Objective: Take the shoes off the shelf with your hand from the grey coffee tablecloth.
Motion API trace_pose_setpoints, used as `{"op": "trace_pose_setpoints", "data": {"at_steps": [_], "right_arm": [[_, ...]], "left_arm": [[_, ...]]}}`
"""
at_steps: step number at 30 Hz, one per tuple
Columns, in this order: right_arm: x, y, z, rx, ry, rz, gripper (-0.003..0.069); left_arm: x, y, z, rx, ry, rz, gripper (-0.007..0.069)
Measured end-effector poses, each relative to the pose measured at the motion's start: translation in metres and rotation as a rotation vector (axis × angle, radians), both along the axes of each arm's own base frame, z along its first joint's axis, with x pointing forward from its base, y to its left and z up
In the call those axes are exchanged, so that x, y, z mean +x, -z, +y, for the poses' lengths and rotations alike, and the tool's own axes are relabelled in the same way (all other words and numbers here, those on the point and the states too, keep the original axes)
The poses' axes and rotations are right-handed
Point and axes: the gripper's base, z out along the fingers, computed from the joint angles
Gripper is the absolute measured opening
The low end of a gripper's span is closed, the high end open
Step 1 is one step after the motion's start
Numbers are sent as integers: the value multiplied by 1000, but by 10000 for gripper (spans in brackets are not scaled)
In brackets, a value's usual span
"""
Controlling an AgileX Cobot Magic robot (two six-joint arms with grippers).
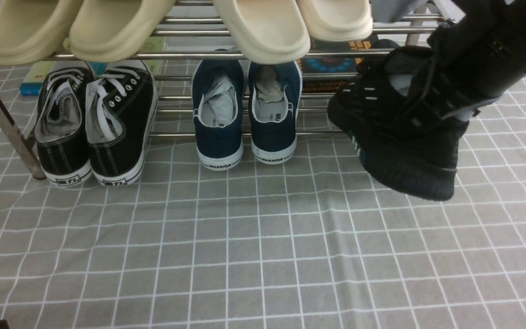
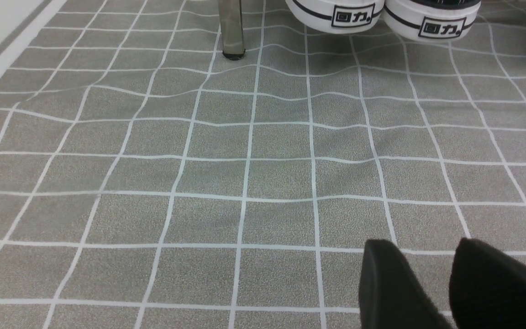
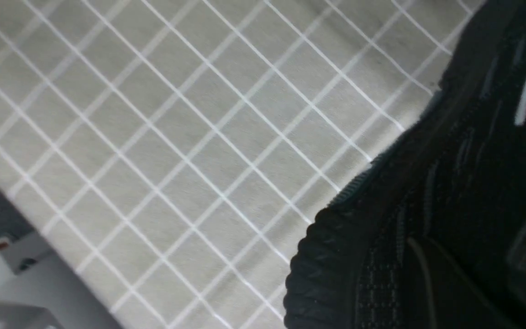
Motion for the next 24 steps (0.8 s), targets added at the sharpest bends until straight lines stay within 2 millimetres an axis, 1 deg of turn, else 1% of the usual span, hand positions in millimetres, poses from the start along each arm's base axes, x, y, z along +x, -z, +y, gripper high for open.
{"op": "trace_pose_setpoints", "data": {"at_steps": [2,4,6,8,9,10,14,17,19,20,21,24], "right_arm": [[-7,-2,0,40,14,26,19],[-13,4,-2,57,33,69,19],[-23,14,-5,55,47,114,19],[-28,24,-8,38,52,151,19],[-29,25,-8,37,53,155,19],[-31,34,-10,23,58,184,19],[-35,58,-11,-13,60,259,19],[-37,69,-5,-39,30,284,19],[-37,75,5,-62,-3,285,19],[-37,77,6,-68,-5,286,19],[-37,82,15,-86,-28,276,20],[-35,91,27,-127,-45,238,20]], "left_arm": [[0,0,0,0,0,0,240],[0,0,0,0,0,0,240],[0,0,0,0,0,0,240],[0,0,0,0,0,0,240],[0,0,0,0,0,0,240],[0,0,0,0,0,0,240],[0,0,0,0,0,0,240],[0,0,0,0,0,0,240],[0,0,0,0,0,0,240],[0,0,0,0,0,0,240],[0,0,0,0,0,0,240],[0,0,0,0,0,0,240]]}}
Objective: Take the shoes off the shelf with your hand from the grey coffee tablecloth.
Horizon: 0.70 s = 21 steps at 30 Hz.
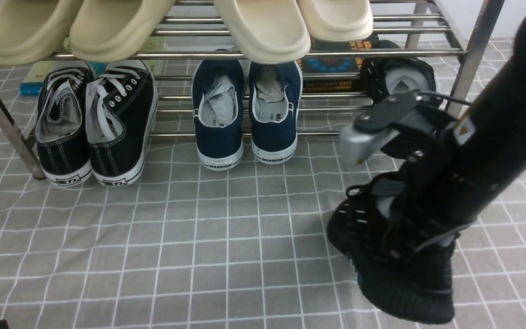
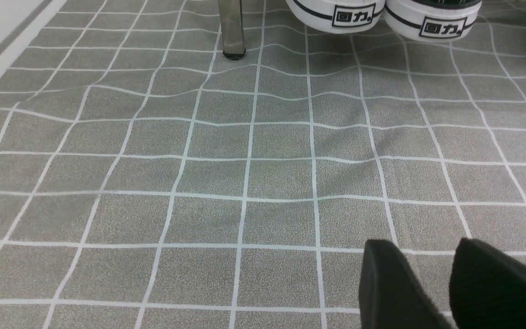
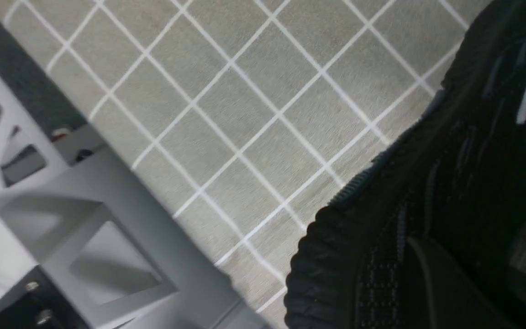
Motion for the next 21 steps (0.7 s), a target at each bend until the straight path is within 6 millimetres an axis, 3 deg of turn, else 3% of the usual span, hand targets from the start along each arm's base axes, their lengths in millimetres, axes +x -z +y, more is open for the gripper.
{"op": "trace_pose_setpoints", "data": {"at_steps": [4,9,13,21], "right_arm": [[3,2,8,-44,-5,-38,20],[13,-13,12,-54,25,-125,20],[20,-14,15,-42,33,-167,21],[47,27,36,-59,29,-157,25]], "left_arm": [[0,0,0,0,0,0,240],[0,0,0,0,0,0,240],[0,0,0,0,0,0,240],[0,0,0,0,0,0,240]]}}
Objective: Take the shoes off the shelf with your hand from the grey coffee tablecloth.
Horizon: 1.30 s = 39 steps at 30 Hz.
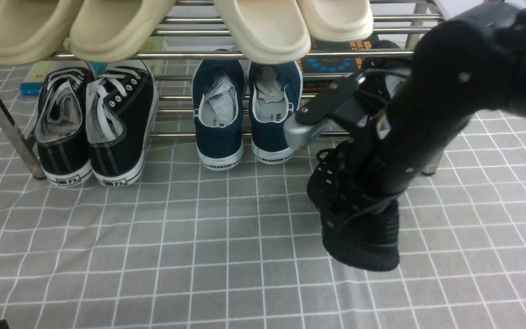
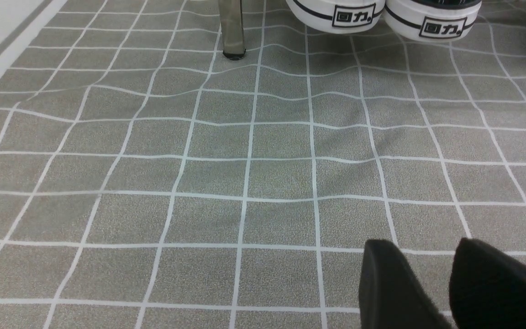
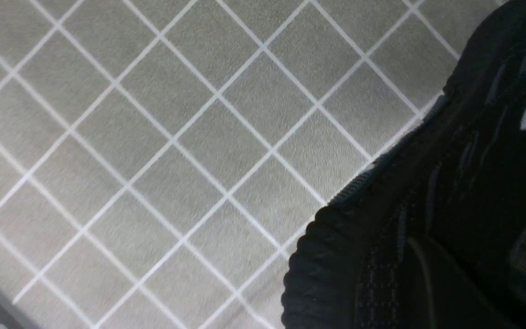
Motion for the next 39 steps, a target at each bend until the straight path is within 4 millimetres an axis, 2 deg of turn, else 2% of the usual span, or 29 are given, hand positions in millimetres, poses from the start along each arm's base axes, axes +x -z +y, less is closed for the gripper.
{"op": "trace_pose_setpoints", "data": {"at_steps": [5,11,13,15,18,19,20,22,25,26,27,30,35,36,37,39], "right_arm": [[2,27,16,-46,-48,45,27],[-7,41,29,-81,-88,100,38],[-10,46,33,-87,-92,138,62],[-11,50,35,-87,-83,165,111],[-14,50,36,-90,-56,193,230],[-14,50,35,-92,-56,196,239],[-15,46,34,-110,-53,217,299],[-14,37,33,-142,-60,224,375],[-3,15,32,-166,-52,133,452],[-3,14,32,-167,-52,125,455],[8,2,28,-175,-10,65,470],[29,-13,11,-203,107,-29,479],[66,-23,-26,-176,346,-153,482],[68,-23,-28,-176,355,-162,482],[80,-23,-36,-148,404,-206,483],[92,-21,-44,-128,447,-244,483]], "left_arm": [[0,0,0,0,0,0,240],[0,0,0,0,0,0,240],[0,0,0,0,0,0,240],[0,0,0,0,0,0,240],[0,0,0,0,0,0,240],[0,0,0,0,0,0,240],[0,0,0,0,0,0,240],[0,0,0,0,0,0,240],[0,0,0,0,0,0,240],[0,0,0,0,0,0,240],[0,0,0,0,0,0,240],[0,0,0,0,0,0,240],[0,0,0,0,0,0,240],[0,0,0,0,0,0,240],[0,0,0,0,0,0,240],[0,0,0,0,0,0,240]]}}
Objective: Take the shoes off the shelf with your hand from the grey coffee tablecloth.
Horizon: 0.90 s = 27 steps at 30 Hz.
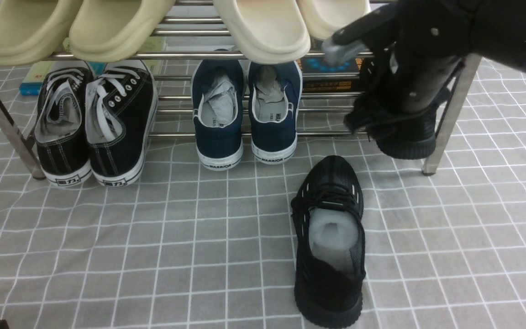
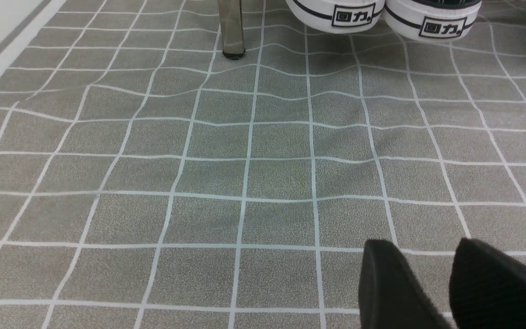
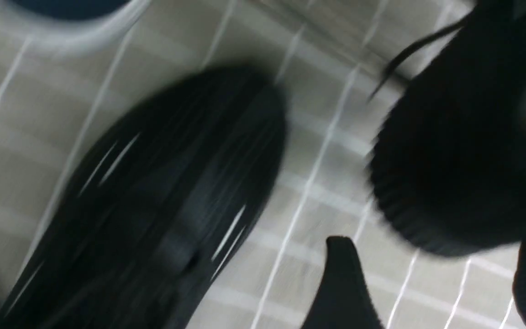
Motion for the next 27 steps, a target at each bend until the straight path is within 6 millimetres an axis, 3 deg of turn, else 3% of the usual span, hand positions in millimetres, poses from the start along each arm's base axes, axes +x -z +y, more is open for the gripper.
{"op": "trace_pose_setpoints", "data": {"at_steps": [7,18,27], "right_arm": [[21,9,-7,-18,3,-88,483],[31,13,-5,-70,-39,-166,483],[44,53,2,-108,-51,-97,456]], "left_arm": [[0,0,0,0,0,0,240],[0,0,0,0,0,0,240],[0,0,0,0,0,1,240]]}}
